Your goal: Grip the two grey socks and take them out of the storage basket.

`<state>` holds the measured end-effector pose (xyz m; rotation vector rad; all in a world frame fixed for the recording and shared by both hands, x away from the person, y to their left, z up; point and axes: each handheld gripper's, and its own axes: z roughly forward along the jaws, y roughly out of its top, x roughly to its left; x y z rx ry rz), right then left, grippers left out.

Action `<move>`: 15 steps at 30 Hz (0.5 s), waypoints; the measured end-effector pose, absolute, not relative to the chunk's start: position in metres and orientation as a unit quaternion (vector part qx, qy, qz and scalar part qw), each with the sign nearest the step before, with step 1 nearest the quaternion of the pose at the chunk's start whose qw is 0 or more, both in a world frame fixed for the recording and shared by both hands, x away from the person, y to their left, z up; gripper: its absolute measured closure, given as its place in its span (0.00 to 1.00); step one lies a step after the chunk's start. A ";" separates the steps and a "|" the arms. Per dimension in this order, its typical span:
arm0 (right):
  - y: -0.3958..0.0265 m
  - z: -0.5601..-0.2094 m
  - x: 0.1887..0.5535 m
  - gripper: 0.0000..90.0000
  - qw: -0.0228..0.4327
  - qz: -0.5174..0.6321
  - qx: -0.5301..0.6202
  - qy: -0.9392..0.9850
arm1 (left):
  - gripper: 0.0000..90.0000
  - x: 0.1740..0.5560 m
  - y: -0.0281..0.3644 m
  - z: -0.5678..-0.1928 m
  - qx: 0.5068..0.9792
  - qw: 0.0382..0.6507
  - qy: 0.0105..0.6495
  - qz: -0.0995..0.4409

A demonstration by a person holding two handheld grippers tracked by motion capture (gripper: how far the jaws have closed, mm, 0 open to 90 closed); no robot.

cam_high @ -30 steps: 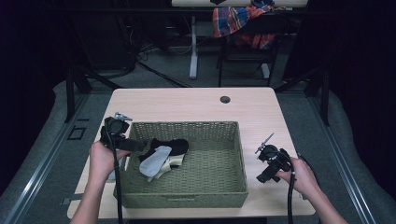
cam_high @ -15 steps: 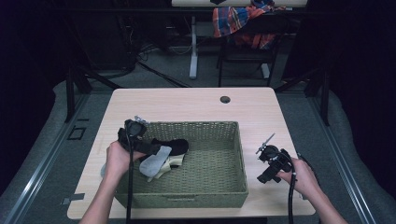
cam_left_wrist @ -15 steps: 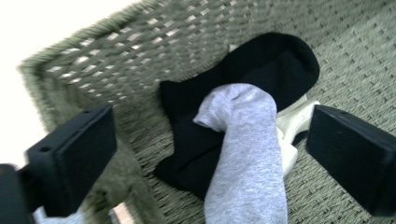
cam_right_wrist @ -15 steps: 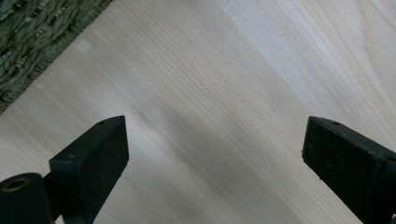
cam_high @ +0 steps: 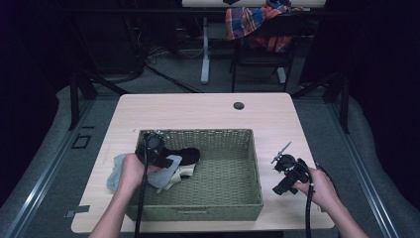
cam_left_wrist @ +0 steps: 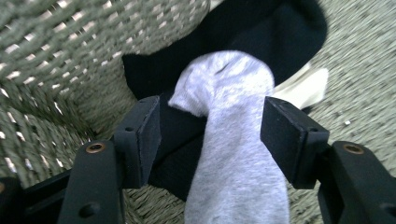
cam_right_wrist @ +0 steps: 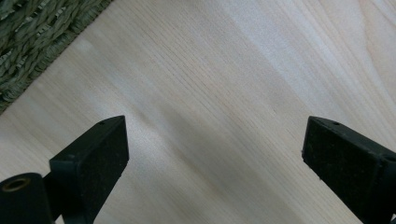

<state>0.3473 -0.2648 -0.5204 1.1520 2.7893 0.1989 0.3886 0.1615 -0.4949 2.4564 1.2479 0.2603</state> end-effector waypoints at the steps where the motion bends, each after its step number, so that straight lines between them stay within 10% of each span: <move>1: -0.265 -0.520 0.347 0.08 0.058 0.066 0.380 0.921 | 0.49 0.389 0.161 -0.496 0.874 0.181 0.442 0.088; 15: -0.266 -0.519 0.347 0.08 0.061 0.061 0.377 0.922 | 0.92 0.386 0.153 -0.499 0.889 0.153 0.427 0.072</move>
